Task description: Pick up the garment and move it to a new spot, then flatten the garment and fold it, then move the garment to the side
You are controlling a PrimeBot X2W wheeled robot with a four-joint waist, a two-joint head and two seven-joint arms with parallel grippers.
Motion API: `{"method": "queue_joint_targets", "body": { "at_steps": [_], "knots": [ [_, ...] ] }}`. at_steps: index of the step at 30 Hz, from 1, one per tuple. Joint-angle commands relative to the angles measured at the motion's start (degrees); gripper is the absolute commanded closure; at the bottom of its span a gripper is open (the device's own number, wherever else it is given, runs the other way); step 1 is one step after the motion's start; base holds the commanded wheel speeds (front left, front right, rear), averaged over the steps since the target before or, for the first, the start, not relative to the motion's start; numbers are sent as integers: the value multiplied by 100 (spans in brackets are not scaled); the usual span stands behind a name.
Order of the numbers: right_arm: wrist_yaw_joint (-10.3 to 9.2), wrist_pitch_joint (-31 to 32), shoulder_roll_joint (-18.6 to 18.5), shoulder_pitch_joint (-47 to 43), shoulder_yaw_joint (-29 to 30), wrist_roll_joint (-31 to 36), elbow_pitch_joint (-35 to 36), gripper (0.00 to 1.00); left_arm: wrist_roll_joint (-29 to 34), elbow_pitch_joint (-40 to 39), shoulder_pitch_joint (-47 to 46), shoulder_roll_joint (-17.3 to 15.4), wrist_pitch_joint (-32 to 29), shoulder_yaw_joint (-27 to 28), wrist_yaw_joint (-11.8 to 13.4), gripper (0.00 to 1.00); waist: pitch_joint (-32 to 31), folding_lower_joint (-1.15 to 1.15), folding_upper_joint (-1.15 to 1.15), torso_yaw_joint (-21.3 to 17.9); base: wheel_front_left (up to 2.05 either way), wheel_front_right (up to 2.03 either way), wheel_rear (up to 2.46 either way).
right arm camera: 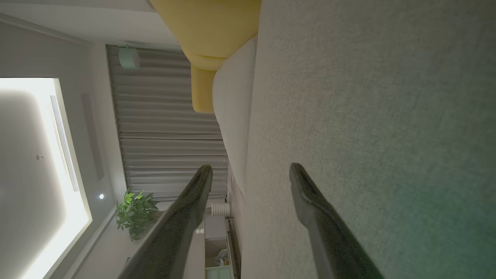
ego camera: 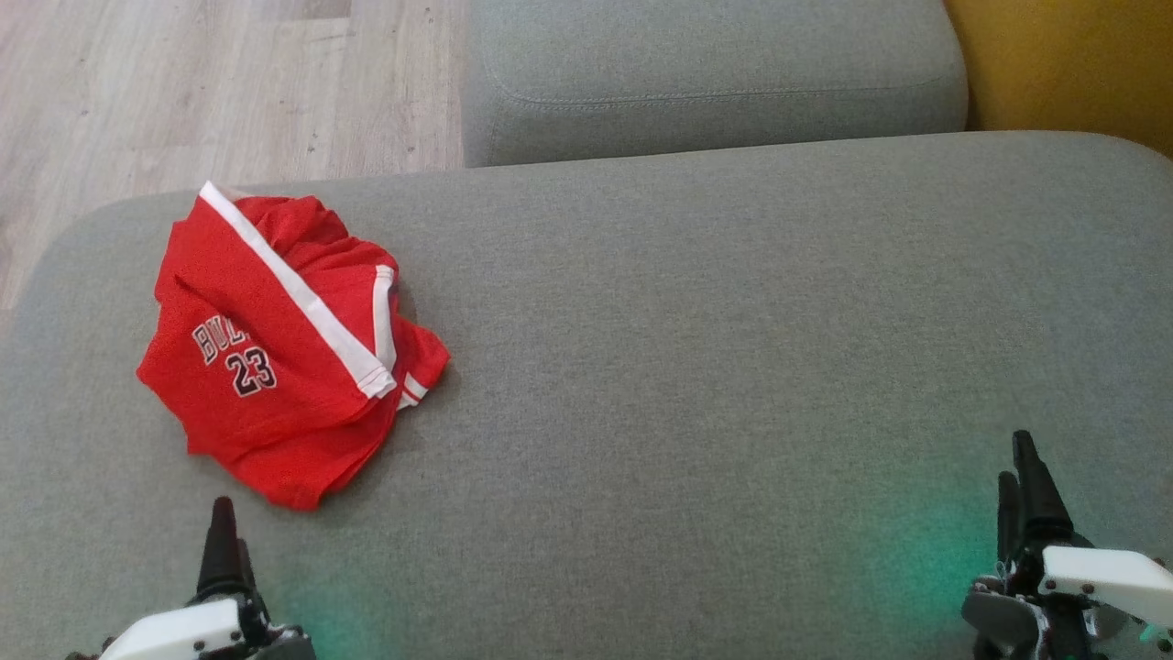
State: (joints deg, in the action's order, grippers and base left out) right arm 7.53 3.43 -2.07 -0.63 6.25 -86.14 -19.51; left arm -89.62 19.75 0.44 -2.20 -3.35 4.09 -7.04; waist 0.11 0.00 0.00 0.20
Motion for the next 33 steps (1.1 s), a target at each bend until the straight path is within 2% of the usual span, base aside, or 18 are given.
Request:
{"method": "queue_joint_targets", "body": {
  "at_steps": [1, 10, 18, 33],
  "knots": [
    [-1, -53, -32, 231, -24, 117, 230, 0, 91, -224, -211, -30, 54, 90, -8, 0, 1, 0, 0, 2, 0, 0, 0],
    [-1, -205, -36, 274, -23, 892, 405, 0, 528, -348, -281, -33, 205, 272, -2, 0, 11, 0, 0, 15, 0, 0, 0],
    [-1, -341, -40, 362, -75, 1778, 662, 0, 1115, -675, -366, -36, 340, 348, 109, 0, 72, 0, 0, -1, 0, 0, 0],
    [-2, -594, -47, 445, -300, 3403, 1106, 0, 2755, -1260, -414, -41, 592, -160, 341, 0, 135, 0, 0, 1, 0, 0, 0]
  ]
}}
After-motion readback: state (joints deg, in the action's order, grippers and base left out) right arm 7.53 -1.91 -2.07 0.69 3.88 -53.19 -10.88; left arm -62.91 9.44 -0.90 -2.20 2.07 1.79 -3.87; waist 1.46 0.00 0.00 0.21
